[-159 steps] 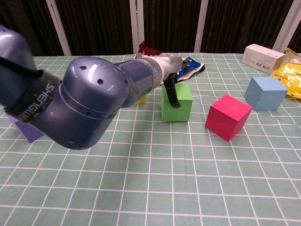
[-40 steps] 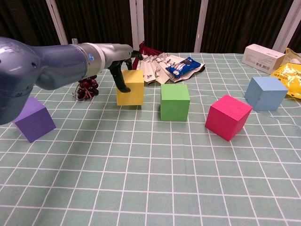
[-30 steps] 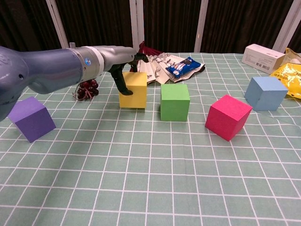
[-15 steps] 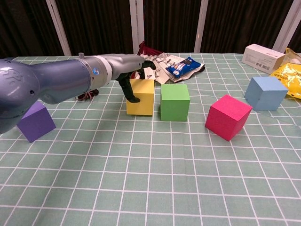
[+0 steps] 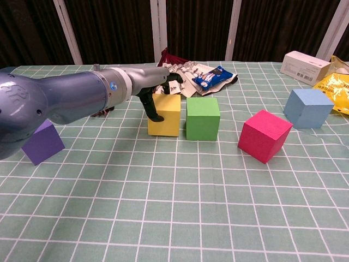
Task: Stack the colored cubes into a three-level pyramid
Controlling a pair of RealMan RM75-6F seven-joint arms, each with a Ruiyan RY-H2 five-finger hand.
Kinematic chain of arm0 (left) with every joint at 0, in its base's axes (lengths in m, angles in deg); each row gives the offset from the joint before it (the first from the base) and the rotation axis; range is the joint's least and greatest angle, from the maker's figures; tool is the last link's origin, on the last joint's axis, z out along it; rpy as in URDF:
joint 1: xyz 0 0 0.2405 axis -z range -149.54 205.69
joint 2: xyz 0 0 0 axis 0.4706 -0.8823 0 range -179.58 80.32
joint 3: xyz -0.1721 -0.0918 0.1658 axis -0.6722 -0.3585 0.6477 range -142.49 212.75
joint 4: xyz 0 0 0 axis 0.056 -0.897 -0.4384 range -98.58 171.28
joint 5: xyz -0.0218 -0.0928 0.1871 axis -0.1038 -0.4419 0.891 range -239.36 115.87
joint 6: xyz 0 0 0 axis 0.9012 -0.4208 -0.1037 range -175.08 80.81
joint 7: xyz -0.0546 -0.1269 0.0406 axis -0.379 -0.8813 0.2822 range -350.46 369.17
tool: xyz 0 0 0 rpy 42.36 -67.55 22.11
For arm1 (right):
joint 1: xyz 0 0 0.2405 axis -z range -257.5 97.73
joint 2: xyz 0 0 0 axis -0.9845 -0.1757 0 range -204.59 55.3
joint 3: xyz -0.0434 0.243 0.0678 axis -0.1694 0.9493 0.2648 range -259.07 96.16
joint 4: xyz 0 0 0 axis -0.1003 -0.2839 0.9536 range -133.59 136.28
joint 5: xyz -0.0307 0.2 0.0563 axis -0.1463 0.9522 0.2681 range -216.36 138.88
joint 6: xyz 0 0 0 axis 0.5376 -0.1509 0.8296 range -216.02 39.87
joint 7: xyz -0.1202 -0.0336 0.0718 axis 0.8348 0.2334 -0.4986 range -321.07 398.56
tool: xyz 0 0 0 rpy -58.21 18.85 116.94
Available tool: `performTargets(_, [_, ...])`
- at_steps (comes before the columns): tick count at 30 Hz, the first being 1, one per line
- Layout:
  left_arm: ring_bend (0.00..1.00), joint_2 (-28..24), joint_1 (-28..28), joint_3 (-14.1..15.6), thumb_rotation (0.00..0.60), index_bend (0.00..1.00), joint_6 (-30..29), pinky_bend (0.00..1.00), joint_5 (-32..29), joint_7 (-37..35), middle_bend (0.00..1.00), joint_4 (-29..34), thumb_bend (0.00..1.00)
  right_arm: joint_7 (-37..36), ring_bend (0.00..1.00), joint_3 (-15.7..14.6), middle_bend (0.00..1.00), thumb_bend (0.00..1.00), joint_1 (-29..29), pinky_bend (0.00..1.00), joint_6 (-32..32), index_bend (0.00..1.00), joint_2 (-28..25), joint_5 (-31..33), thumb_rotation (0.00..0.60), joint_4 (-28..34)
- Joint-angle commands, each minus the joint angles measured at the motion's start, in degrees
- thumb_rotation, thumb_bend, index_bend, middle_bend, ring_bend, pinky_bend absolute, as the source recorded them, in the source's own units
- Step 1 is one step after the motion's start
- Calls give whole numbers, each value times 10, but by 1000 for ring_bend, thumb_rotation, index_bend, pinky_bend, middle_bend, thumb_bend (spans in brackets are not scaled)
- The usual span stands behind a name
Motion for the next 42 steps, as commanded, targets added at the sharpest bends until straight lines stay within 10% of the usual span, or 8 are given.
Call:
performTargets(1, [16,0,1,1,600,0,0,0,2,-1,317,0,421,0,0,0,0,300,0,0,0,0,0,0,600,0])
performTargets(42, [16,22,3,2,600,0,-33,0,-2,8,324,7,420,1,0,-1,0,299,0,0,0,0,0,-1,600,1])
